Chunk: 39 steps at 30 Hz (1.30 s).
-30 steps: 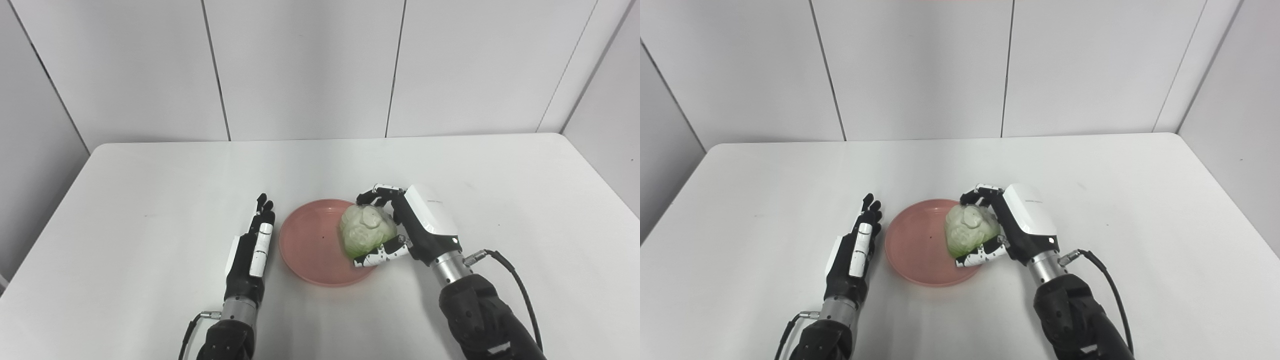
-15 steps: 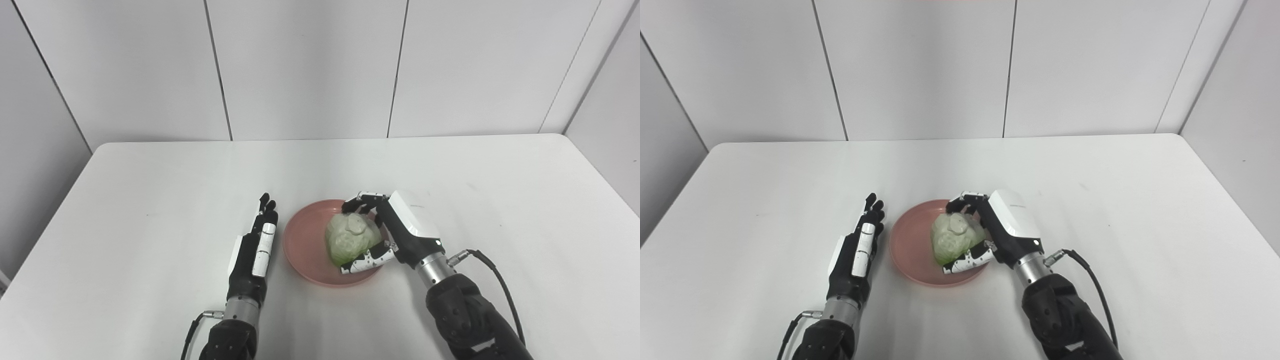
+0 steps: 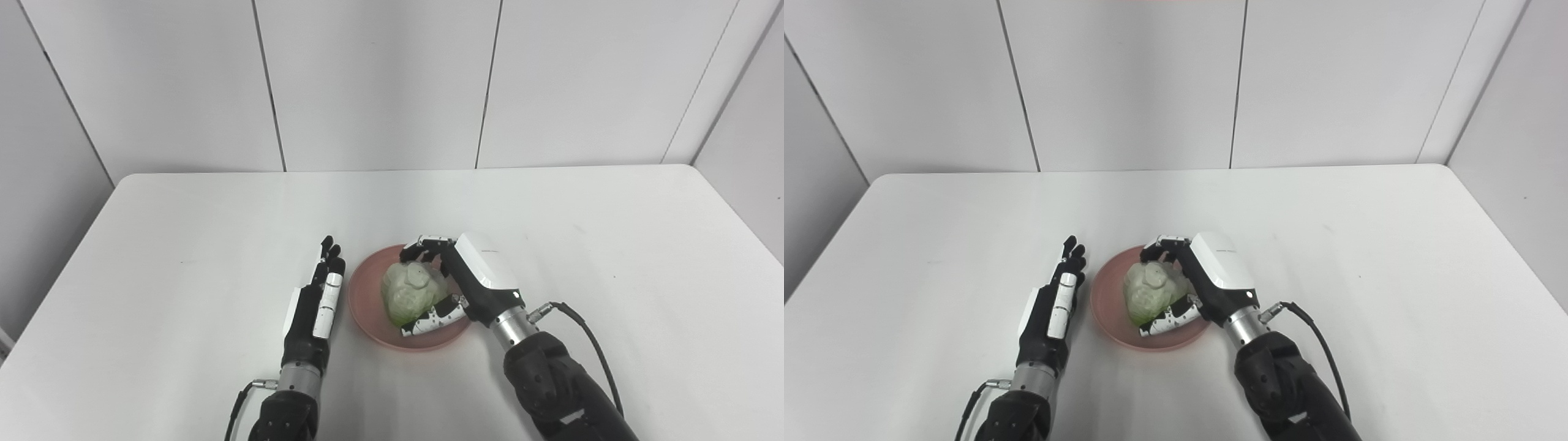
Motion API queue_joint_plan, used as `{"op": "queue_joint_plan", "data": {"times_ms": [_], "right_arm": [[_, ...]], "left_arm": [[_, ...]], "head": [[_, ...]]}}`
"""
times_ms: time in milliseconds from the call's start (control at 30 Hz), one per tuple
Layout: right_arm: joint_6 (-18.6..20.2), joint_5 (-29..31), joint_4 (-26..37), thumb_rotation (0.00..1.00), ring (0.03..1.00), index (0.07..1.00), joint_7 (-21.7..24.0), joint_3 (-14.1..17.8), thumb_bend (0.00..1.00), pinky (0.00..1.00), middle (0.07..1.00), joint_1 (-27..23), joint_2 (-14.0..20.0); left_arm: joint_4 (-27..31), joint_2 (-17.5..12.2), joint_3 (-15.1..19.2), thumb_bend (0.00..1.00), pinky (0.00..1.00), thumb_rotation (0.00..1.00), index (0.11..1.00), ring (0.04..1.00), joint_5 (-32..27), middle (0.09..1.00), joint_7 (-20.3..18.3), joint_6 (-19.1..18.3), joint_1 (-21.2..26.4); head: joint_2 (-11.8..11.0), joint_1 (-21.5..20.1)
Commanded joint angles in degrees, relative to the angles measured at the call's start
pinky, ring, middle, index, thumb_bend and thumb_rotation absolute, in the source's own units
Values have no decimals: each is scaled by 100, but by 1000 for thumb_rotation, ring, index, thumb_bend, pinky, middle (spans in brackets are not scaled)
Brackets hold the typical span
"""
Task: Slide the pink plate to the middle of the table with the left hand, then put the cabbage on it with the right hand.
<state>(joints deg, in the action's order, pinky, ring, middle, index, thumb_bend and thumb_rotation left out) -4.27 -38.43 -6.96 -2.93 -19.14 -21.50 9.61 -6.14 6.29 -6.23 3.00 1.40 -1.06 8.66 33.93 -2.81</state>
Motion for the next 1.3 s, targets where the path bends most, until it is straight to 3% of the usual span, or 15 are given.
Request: {"op": "queue_joint_plan", "data": {"times_ms": [0, 167, 433, 500, 533, 600, 667, 700, 867, 967, 1267], "right_arm": [[-306, 27, 18, 0, 410, 521, -103, 18, 516, 375, 480, -374, -34], [-165, 22, -142, 0, 426, 514, 24, -6, 518, 400, 481, -516, -57], [-217, -234, -203, 0, 440, 514, 133, -187, 518, 466, 491, -472, 215], [-213, -252, -126, 101, 597, 499, 221, -224, 519, 531, 633, -435, 305], [-184, -235, -47, 121, 661, 609, 335, -244, 617, 573, 692, -412, 365], [-130, -183, 102, 227, 783, 759, 519, -263, 702, 677, 809, -369, 453], [-90, -178, 219, 262, 812, 791, 651, -269, 719, 706, 839, -333, 515], [-75, -190, 269, 336, 863, 831, 716, -271, 727, 789, 878, -318, 542], [-13, -225, 549, 498, 968, 906, 1063, -262, 739, 941, 954, -187, 685], [5, -209, 701, 581, 996, 954, 1199, -220, 759, 969, 989, -102, 723], [-302, 257, 880, 676, 1000, 1000, 711, 228, 797, 995, 1000, 355, 373]], "left_arm": [[-156, 163, -159, 711, 1000, 1000, 1000, 1000, 47, 1000, -64, -71, 90], [-182, 214, -126, 708, 1000, 1000, 1000, 1000, 48, 1000, -43, -32, 101], [-86, 197, -128, 726, 1000, 1000, 1000, 1000, 72, 1000, -68, -153, 111], [-59, 206, -122, 722, 1000, 1000, 1000, 1000, 65, 1000, -60, -168, 103], [-46, 210, -115, 717, 1000, 1000, 1000, 1000, 49, 1000, -62, -173, 100], [-55, 216, -101, 712, 1000, 1000, 1000, 1000, 36, 1000, -53, -131, 100], [-45, 212, -100, 707, 1000, 1000, 1000, 1000, 41, 1000, -55, -133, 97], [-29, 208, -103, 711, 1000, 1000, 1000, 1000, 45, 1000, -62, -158, 95], [-18, 168, -96, 701, 1000, 1000, 1000, 1000, 40, 1000, -99, -172, 96], [-9, 159, -67, 697, 1000, 1000, 1000, 1000, -8, 1000, -112, -156, 96], [188, 10, 10, 715, 1000, 1000, 1000, 1000, -134, 1000, -181, -345, 63]], "head": [[-23, -1], [-35, -22], [10, -73], [21, -81], [26, -86], [39, -96], [53, -108], [55, -111], [97, -139], [118, -166], [203, -214]]}}
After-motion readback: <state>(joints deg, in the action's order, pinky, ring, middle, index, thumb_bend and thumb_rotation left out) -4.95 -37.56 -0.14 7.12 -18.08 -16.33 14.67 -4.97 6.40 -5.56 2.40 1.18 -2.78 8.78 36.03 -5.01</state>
